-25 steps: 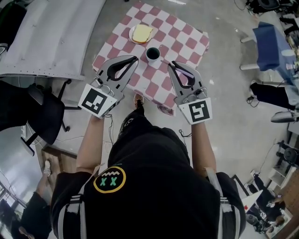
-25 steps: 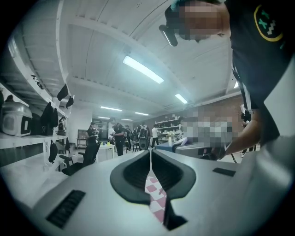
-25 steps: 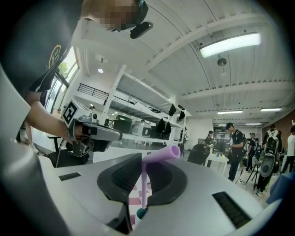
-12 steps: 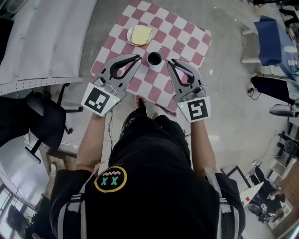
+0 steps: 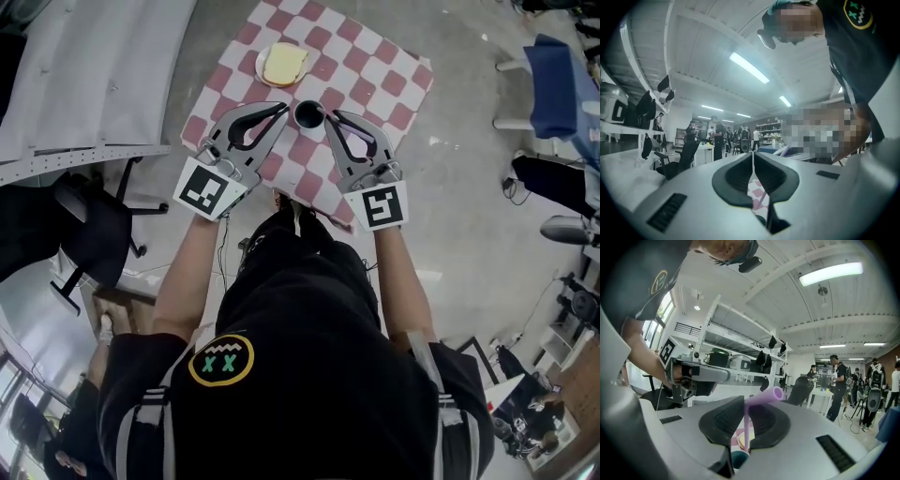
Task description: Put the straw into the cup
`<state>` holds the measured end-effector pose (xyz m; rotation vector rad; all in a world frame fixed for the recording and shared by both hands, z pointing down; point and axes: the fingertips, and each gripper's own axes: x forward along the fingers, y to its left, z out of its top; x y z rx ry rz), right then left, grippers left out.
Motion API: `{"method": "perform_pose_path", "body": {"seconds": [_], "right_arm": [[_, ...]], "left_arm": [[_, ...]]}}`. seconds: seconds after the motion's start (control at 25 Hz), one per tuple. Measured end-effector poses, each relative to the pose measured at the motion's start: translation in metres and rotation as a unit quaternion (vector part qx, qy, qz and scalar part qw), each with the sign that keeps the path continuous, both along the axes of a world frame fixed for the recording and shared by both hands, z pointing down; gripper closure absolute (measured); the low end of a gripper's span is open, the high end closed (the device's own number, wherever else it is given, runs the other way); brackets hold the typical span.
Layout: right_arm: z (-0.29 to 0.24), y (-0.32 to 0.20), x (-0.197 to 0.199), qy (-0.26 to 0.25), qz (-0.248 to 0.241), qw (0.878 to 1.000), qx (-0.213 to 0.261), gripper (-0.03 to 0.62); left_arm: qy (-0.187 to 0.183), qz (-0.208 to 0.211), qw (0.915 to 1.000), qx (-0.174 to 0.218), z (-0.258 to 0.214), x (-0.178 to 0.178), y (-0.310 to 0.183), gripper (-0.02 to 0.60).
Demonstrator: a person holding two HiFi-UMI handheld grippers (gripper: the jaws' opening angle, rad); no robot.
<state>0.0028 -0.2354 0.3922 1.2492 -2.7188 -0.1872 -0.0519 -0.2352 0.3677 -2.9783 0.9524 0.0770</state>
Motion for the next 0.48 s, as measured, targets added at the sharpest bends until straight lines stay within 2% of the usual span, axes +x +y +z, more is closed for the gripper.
{"method": "perform_pose_path", "body": {"seconds": [0.16, 0.48], "right_arm": [[0.018, -0.006, -0.002, 0.018, -0.017, 1.0, -0.004, 0.537], [0.05, -0.021, 0.006, 0.009, -0.011, 1.0, -0.024, 0.537]], "left_arm": [[0.001, -0.007, 0.9999, -0.014, 0.013, 0.007, -0.005, 0.552], [-0.009, -0.015, 0.9997, -0.019, 0.038, 0.016, -0.019, 0.552]]}}
